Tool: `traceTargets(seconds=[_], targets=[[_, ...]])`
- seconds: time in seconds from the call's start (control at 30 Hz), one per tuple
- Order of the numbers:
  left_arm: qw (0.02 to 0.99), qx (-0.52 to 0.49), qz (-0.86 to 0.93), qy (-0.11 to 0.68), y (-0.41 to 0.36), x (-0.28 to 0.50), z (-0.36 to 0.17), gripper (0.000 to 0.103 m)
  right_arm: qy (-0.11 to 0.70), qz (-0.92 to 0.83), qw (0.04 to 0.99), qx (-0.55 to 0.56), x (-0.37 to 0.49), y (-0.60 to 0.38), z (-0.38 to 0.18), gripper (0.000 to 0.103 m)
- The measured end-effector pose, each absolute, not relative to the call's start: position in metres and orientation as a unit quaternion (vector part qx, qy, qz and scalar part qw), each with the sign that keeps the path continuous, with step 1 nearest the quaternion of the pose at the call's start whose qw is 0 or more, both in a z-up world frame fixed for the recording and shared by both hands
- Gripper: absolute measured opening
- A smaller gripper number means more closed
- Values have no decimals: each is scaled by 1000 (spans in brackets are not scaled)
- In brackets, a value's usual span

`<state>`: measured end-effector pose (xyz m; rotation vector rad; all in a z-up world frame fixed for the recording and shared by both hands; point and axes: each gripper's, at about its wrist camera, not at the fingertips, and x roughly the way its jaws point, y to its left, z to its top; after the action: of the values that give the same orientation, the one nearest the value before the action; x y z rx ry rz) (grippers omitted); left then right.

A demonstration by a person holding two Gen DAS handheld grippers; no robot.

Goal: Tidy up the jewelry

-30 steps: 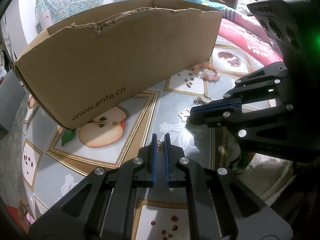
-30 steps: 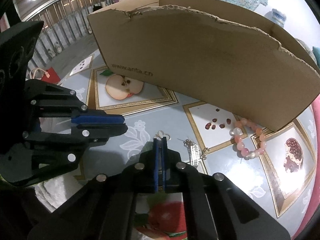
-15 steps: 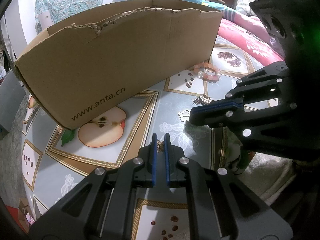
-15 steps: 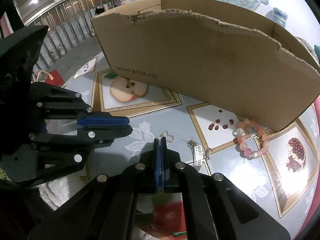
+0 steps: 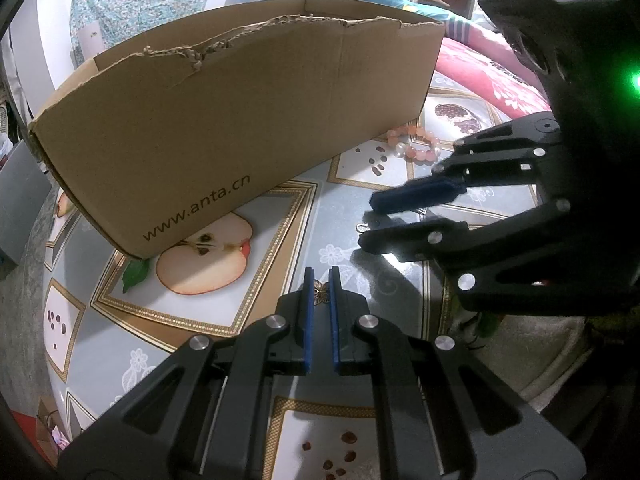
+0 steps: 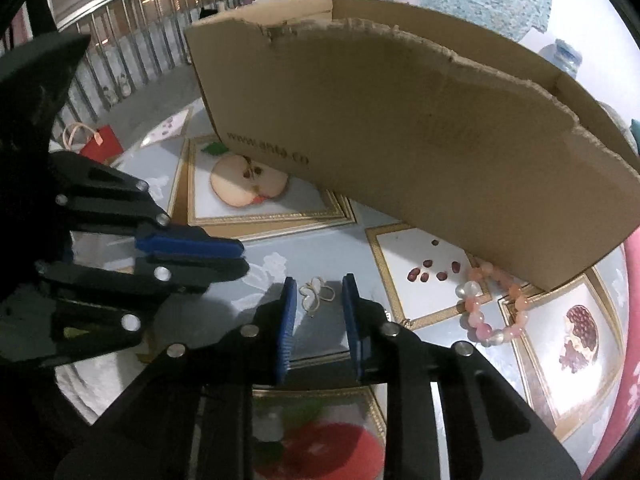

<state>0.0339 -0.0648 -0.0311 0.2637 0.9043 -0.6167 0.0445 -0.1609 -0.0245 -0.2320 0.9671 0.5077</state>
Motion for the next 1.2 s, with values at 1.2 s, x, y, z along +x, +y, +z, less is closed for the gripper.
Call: traceTargets(seconds=[1.2], targets=[[847, 121, -289, 429, -63, 34, -29, 6, 490, 222, 842, -42, 43, -175, -21, 12]])
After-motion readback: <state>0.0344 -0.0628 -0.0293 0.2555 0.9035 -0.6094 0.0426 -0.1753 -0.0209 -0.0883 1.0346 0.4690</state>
